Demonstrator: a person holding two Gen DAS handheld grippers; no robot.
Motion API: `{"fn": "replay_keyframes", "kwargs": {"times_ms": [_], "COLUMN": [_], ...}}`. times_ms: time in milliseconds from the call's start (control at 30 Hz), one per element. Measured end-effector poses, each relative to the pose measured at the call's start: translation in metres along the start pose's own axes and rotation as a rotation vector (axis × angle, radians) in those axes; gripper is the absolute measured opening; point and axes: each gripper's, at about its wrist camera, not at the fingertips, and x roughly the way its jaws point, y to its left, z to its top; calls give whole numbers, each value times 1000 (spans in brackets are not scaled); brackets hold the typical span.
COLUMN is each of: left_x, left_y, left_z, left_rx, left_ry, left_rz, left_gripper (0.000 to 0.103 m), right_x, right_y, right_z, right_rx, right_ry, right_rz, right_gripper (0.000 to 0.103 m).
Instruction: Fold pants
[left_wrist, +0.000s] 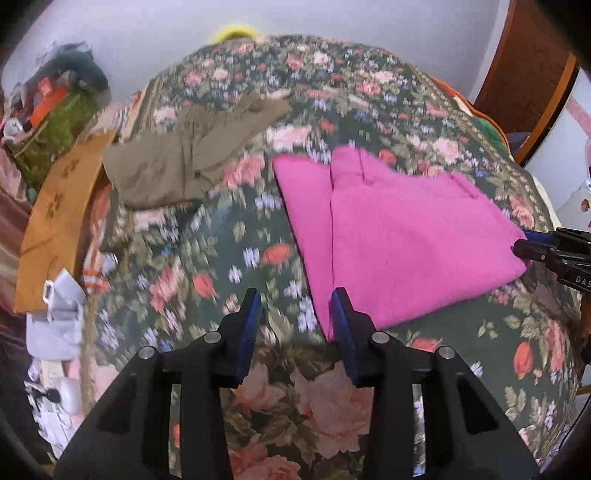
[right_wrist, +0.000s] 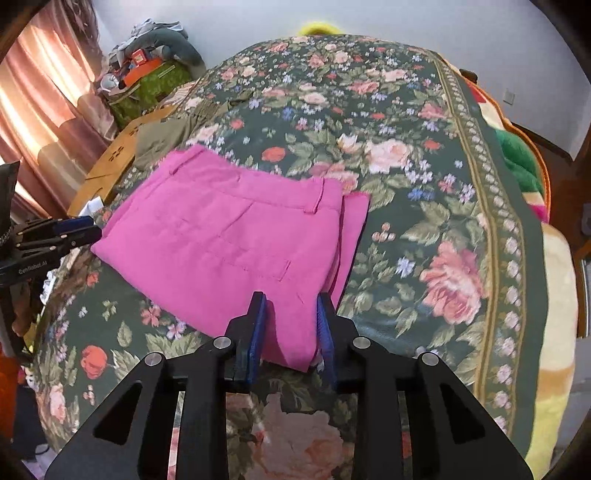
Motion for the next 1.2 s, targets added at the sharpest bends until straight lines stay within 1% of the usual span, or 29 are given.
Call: {"fn": "replay_keyframes", "kwargs": {"times_ms": [133,233,367,500,667,800,867,933,967,1067,1200], "left_x": [-11,-8,5,31,66,88,93,96,96,98,99], "left_y": [-3,-6,-15,-28,-36,-38,-37,-36,-36,-33,-30], "left_z": [23,42,66,83,92,92,90,88,87,86,90], "left_rx": [24,38,61,83,88,101,106,107,103,84,74], "left_ry": [-48,-60,-55,-15,47,79,78,73,70,67,86], "left_rz": [-10,-25,-44,-76,-110,-102,-98,-94,-93,-94,-108], "left_gripper": [41,41,41,41,41,42,42,43,43,45,46], "right_x": [-6,-4,7,27,53,66,70,72,73,74,75], "right_y": [-5,-8,-13,-20,-29,-34,-34,-35,-34,-32,-29], "right_z": [15,26,43,56,66,67,66,64,63,62,66], "right_rx": [7,15,17,17,30,32,8,-13,-23,-56,-85], "right_ry": [-37,-52,-53,-24,26,45,44,40,41,47,63], "right_rz": [1,2,6,4,17,29,14,6,-3,-25,-50], "right_gripper": [27,29,30,30,30,30,30,22,20,19,19]}}
